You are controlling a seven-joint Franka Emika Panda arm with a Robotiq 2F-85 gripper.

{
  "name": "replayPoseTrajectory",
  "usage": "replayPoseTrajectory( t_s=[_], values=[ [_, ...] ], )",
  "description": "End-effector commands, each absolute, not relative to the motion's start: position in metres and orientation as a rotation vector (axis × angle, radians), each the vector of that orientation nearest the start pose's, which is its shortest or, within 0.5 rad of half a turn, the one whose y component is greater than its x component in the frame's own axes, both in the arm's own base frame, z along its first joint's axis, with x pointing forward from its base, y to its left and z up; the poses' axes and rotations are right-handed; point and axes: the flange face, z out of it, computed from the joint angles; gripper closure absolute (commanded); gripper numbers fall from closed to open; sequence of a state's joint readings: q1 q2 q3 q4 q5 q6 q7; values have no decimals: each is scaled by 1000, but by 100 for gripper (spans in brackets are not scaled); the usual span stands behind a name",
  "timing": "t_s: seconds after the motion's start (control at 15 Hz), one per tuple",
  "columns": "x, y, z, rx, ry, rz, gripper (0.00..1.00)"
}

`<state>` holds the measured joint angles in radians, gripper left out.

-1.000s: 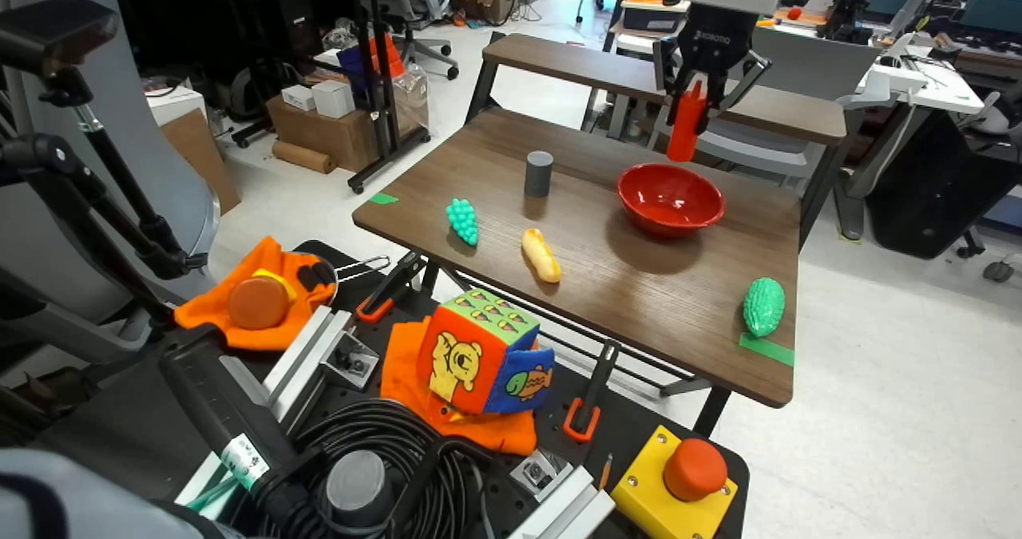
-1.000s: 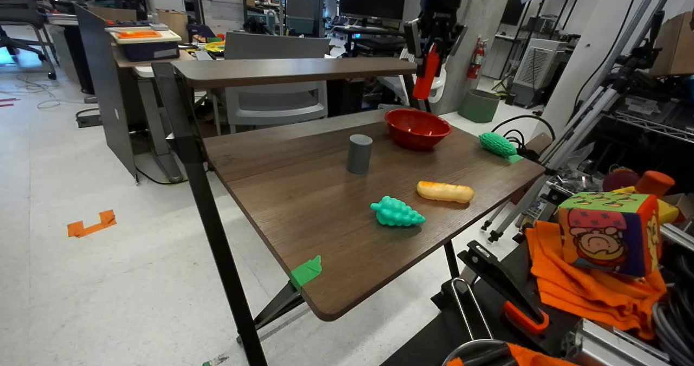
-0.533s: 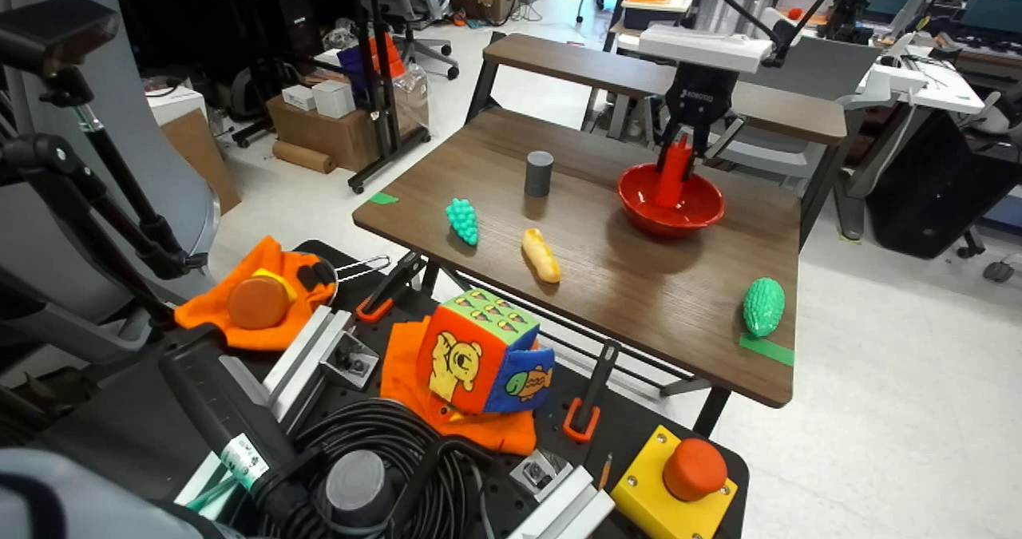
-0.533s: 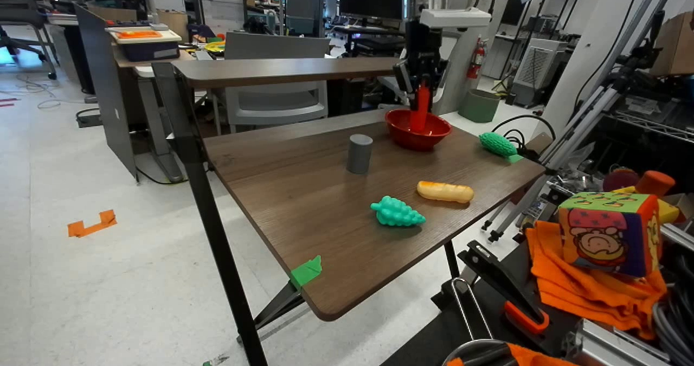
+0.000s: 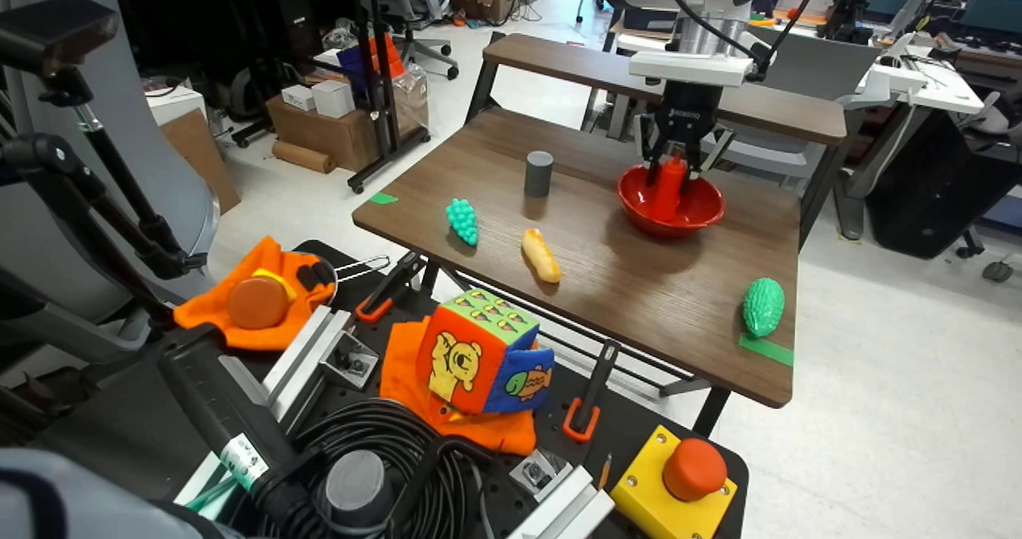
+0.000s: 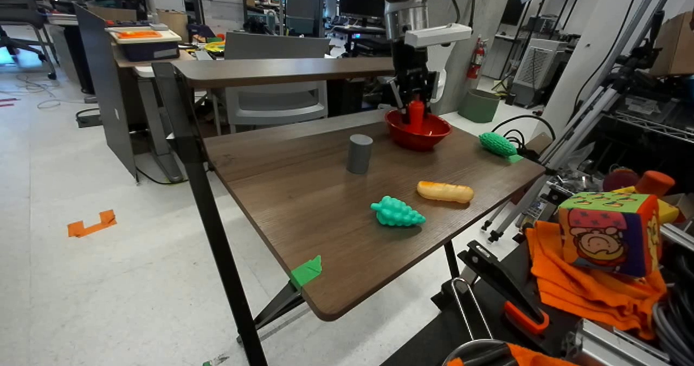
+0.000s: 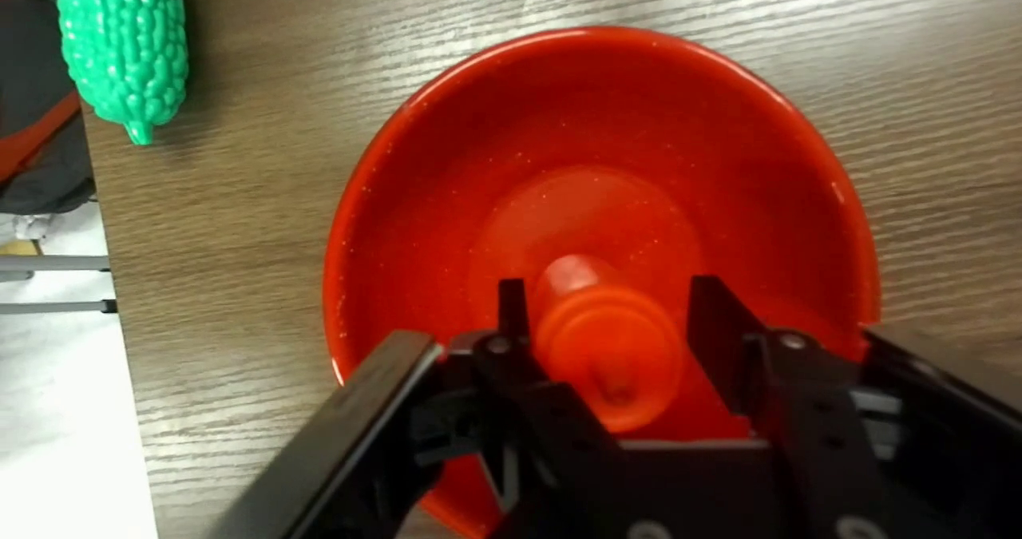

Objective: Pick up the bottle and put it in the bowl

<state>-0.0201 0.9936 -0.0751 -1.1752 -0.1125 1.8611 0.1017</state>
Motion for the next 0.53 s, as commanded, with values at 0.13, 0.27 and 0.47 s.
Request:
replayPoseTrajectory(
  t_s=[0.13,0.27,0.47],
  values=[
    [714,-57,178,-3285,198,595,1],
    [704,-57,192,-3282,218,574,0],
    [673,-58,229,-3225,347,636,0]
  ],
)
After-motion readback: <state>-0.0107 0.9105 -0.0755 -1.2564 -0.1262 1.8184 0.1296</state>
